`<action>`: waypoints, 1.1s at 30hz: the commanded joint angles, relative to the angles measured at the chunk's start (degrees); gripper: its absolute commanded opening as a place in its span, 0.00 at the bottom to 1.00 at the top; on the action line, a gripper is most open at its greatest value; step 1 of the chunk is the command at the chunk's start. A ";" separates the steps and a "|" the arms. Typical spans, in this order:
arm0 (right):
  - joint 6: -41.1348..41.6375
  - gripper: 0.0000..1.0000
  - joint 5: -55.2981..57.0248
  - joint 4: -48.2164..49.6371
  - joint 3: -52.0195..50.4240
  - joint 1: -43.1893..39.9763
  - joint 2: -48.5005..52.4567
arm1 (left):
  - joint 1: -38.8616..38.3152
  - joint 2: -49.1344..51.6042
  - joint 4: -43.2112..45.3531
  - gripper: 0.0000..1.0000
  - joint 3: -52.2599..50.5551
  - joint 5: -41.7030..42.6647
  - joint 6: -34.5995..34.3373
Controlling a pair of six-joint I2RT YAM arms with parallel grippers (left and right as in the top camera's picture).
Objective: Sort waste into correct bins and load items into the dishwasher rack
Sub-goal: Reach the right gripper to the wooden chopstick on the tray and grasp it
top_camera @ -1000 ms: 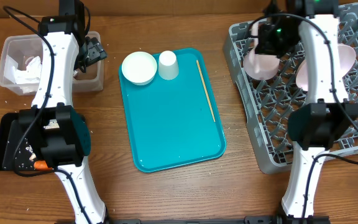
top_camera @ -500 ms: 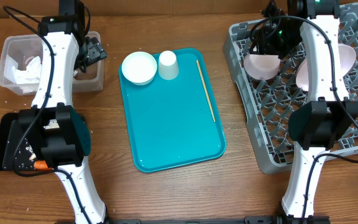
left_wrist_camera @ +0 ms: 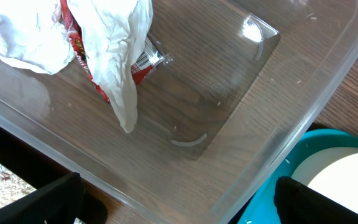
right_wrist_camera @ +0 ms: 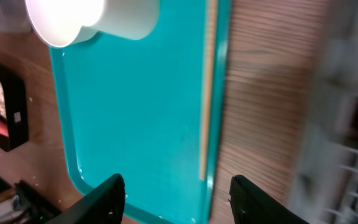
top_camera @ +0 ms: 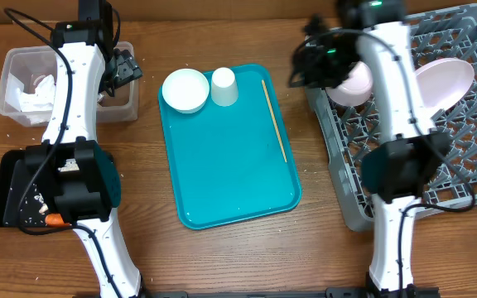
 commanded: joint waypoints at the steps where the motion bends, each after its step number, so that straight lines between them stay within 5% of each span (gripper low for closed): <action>1: 11.26 0.58 12.96 2.34 -0.04 7.78 0.20 | 0.11 -0.35 0.04 1.00 1.25 0.22 -1.38; 7: 23.19 0.58 29.14 5.57 -0.83 15.61 2.82 | 0.11 -0.37 0.04 1.00 1.25 0.22 -1.38; 33: 24.92 0.56 28.15 27.04 -27.30 16.33 6.12 | 0.11 -0.37 0.04 1.00 1.25 0.22 -1.38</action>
